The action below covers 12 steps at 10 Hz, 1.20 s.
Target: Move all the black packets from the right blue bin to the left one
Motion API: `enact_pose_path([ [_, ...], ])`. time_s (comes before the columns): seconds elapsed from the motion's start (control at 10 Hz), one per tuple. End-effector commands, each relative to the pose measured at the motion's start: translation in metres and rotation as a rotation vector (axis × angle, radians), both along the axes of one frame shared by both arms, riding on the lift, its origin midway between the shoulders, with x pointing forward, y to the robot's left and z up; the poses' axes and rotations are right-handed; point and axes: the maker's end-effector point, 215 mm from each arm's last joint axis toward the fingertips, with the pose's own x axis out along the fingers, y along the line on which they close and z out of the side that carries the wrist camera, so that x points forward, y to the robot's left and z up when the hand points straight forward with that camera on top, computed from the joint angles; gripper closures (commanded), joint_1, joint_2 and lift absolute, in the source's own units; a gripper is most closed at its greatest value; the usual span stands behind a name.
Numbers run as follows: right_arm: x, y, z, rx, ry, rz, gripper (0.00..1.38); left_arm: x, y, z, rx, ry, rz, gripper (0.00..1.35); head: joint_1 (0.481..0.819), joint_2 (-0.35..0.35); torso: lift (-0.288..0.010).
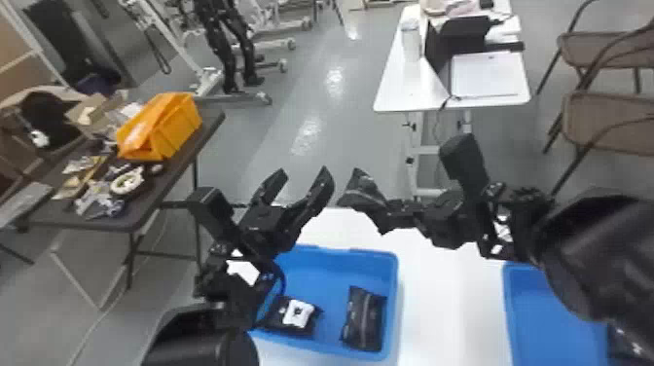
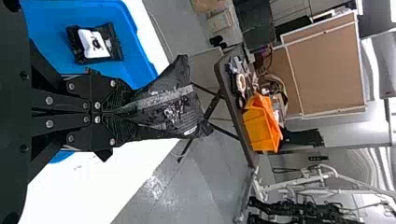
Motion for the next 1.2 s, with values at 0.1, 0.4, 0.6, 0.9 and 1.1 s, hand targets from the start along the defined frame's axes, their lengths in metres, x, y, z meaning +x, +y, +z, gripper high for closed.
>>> enact_pose_path([
  [0.1, 0.009, 0.004, 0.037, 0.006, -0.177, 0.006, 1.29, -0.005, -0.009, -0.017, -0.216, 0.068, -0.021, 0.17, 0.693, 0.35, 0.0],
  [0.4, 0.011, 0.005, 0.037, 0.021, -0.209, 0.005, 1.29, -0.007, -0.031, -0.019, -0.395, 0.09, -0.085, 0.17, 0.686, 0.35, 0.0],
  [0.6, 0.011, 0.007, 0.039, 0.026, -0.213, 0.006, 1.29, -0.005, -0.06, -0.024, -0.476, 0.109, -0.154, 0.17, 0.692, 0.35, 0.0],
  [0.9, 0.011, 0.008, 0.037, 0.028, -0.204, 0.005, 1.29, -0.005, -0.07, -0.032, -0.469, 0.137, -0.172, 0.84, 0.695, 0.339, 0.0],
  [1.1, 0.011, 0.007, 0.033, 0.025, -0.193, 0.003, 1.29, -0.005, -0.07, -0.033, -0.441, 0.132, -0.163, 1.23, 0.695, 0.336, 0.0],
])
